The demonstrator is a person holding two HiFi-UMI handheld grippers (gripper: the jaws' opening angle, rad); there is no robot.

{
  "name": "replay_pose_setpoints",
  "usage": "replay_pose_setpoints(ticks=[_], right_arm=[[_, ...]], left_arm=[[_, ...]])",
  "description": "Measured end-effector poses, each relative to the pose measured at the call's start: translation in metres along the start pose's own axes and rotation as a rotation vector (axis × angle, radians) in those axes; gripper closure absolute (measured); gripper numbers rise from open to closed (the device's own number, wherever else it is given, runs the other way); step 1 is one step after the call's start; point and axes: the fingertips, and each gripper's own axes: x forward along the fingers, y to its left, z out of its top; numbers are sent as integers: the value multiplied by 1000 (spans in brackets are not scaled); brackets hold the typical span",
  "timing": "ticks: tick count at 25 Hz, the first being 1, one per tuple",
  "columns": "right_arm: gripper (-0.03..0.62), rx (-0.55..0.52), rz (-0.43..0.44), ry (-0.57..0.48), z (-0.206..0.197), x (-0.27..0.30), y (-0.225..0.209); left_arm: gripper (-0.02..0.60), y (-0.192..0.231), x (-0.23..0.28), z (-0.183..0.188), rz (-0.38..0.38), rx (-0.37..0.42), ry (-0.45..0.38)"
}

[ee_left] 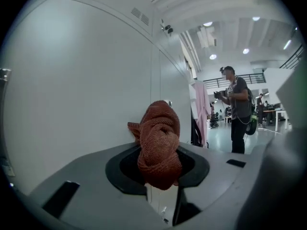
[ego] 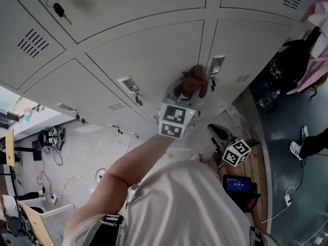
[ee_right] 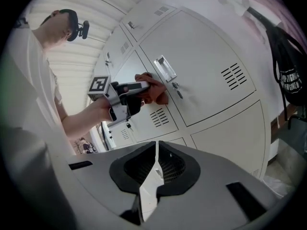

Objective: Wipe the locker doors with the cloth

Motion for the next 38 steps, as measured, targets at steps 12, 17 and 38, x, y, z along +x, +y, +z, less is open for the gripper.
replay_pose_setpoints(ticks=[12,17,38], right_arm=[[565,12,27,11,-2,14,3],[565,0,95,48,-6,43,19],[565,-13,130,84,-17,61,38]], left_arm=[[468,33,-43,53,73,-95,-139],[469,89,-103,50,263,-104,-135],[468,121,-137,86,385,18,-201]])
